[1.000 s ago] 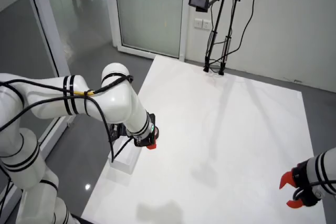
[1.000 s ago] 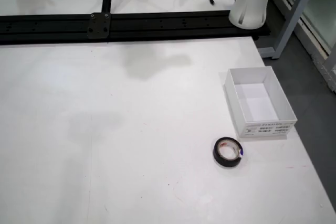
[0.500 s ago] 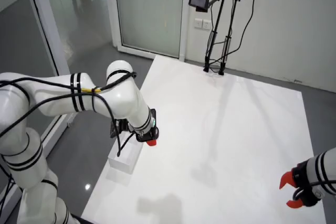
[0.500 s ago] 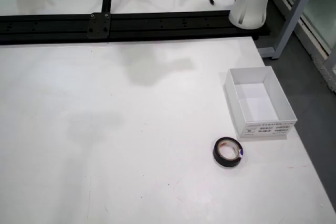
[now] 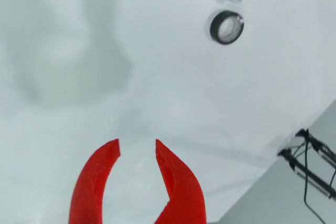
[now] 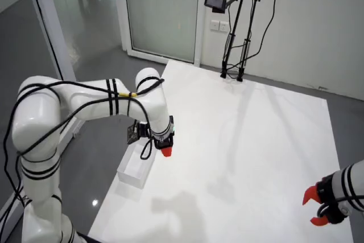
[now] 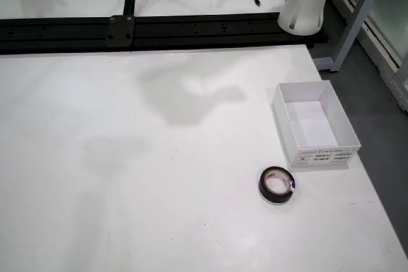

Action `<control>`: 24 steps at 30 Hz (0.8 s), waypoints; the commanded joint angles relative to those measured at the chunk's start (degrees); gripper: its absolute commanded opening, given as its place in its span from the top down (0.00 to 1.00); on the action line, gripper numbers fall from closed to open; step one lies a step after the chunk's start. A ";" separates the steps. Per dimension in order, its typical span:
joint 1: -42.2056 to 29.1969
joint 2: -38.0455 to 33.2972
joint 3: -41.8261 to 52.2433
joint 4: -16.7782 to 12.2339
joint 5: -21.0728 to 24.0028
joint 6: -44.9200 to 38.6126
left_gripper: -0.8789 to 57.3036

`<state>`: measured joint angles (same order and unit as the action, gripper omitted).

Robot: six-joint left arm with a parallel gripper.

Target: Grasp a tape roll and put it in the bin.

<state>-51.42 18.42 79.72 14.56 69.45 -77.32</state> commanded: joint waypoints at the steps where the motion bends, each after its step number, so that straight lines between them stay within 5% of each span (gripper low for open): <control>1: 13.98 14.10 -5.36 1.17 -4.67 7.37 0.67; 11: 18.72 23.24 -8.62 1.26 -8.98 10.35 0.60; 24: 20.48 37.66 -21.45 0.82 -8.80 12.46 0.58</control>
<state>-36.12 39.82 70.09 15.61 62.68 -68.53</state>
